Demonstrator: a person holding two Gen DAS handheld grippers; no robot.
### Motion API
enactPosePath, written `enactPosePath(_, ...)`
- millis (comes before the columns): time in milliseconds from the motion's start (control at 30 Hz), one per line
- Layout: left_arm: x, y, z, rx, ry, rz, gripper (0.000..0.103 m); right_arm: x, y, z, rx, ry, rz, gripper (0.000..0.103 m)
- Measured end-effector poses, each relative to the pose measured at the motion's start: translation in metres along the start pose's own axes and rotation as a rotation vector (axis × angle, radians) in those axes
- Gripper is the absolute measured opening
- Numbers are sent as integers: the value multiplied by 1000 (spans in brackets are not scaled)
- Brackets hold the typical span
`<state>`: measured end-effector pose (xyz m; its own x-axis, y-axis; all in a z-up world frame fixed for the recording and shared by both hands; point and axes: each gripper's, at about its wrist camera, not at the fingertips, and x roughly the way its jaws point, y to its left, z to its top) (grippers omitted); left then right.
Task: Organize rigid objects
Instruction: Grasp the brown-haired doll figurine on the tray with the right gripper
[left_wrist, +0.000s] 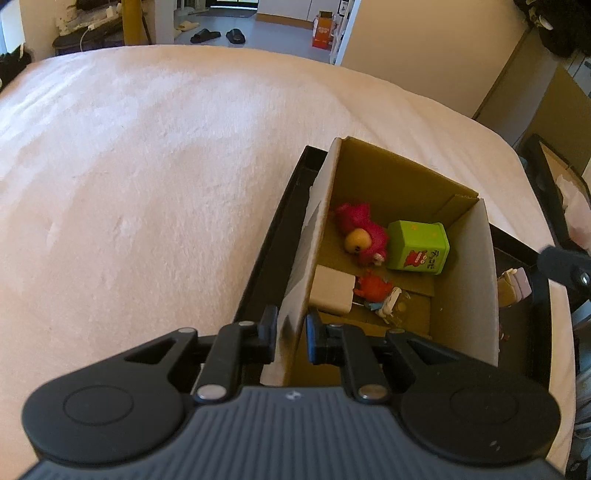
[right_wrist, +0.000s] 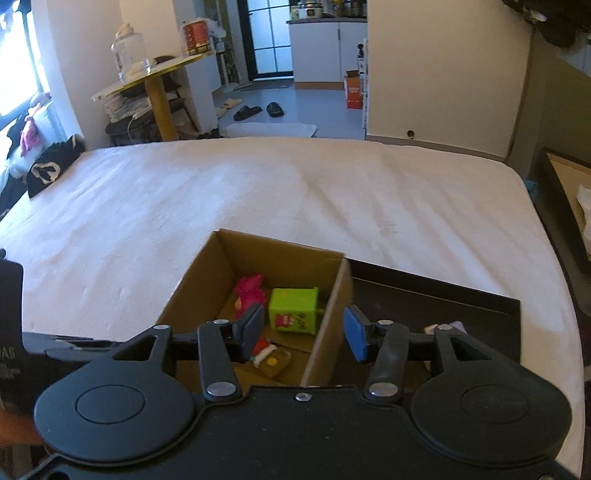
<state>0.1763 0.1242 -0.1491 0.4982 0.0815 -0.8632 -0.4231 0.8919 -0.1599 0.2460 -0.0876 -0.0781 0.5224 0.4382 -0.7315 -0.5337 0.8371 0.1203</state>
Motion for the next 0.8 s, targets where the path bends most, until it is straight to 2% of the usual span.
enactPosePath(267, -5, -17, 0, 41, 0, 52, 18, -5, -35, -15, 52, -4, -9, 56)
enactPosePath(333, -5, -21, 0, 57, 3, 64, 21, -6, -43, -20, 71, -12, -11, 62)
enactPosePath(400, -5, -23, 0, 60, 9, 64, 25, -7, -55, -27, 110, -31, -9, 75)
enactPosePath(467, -5, -25, 1, 59, 20, 73, 36, -6, -64, -31, 140, -47, -17, 76)
enactPosePath(600, -4, -31, 3, 85, 16, 119, 48, 1, -81, -42, 189, -58, -15, 80)
enactPosePath(667, -4, -34, 4, 91, 15, 131, 57, 4, -85, -48, 206, -70, -17, 84)
enactPosePath(800, -4, -41, 5, 115, -2, 166, 72, 11, -92, -61, 230, -71, -13, 84)
